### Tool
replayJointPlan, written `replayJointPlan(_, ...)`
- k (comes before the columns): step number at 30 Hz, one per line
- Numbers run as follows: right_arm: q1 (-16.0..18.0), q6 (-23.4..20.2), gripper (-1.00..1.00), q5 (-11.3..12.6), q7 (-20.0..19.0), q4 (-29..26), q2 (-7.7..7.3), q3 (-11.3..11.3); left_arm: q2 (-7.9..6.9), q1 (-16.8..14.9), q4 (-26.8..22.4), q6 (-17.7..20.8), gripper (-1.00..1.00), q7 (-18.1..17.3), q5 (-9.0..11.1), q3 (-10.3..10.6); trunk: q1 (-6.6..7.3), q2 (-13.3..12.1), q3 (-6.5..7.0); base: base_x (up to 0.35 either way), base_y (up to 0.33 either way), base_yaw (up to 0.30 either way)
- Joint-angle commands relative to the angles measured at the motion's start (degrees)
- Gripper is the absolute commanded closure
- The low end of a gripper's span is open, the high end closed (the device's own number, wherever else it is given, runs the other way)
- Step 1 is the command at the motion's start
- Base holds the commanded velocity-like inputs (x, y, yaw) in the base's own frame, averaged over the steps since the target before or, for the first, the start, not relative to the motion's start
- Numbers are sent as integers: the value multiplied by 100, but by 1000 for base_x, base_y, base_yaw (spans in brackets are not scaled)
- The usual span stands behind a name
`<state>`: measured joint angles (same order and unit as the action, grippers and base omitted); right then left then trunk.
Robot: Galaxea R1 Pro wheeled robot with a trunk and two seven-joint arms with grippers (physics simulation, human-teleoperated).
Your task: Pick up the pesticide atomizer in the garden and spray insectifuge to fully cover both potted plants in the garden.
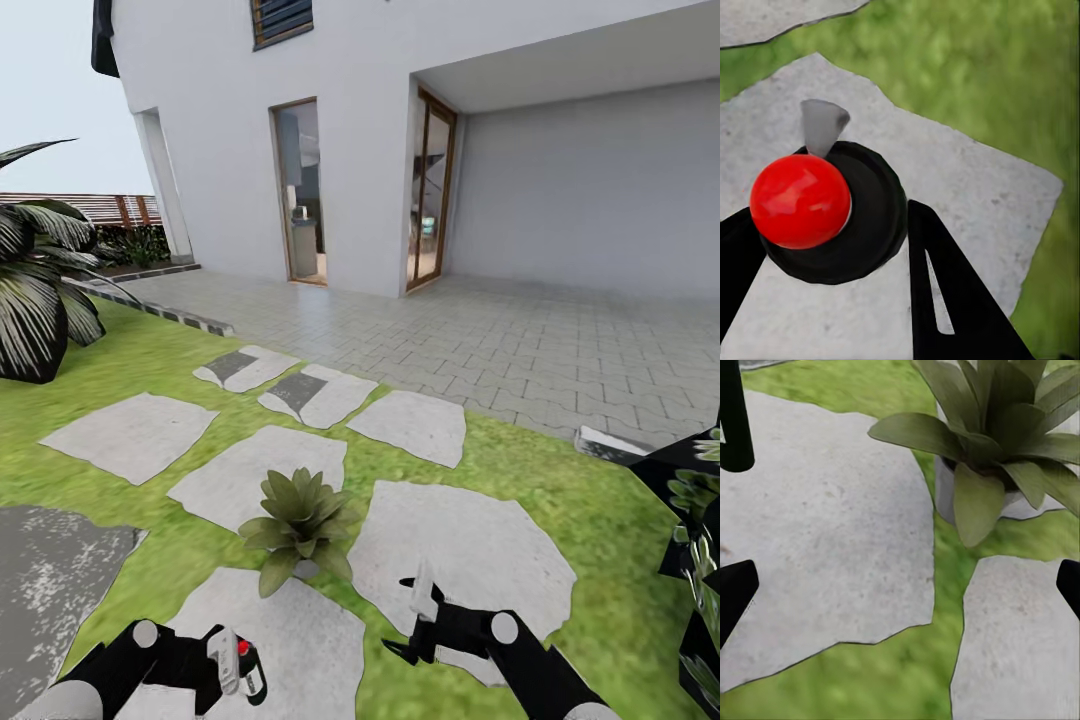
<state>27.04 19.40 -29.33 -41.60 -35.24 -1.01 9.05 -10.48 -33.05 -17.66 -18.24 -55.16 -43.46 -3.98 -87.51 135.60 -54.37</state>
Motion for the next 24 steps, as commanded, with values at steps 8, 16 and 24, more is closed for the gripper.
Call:
replayJointPlan(8,12,-124,-100,-59,-101,-52,180,22,213,-17,-181,70,100,-288,-725,-57,1,2,-6,0,0,0)
replayJointPlan(16,12,-131,100,-81,-103,-44,251,350,556,-17,-186,73,100,-254,-1199,44,1,2,-6,0,0,0)
replayJointPlan(24,12,-138,100,-84,-105,-45,508,608,826,-17,-193,59,100,-220,-1268,69,1,2,-6,0,0,0)
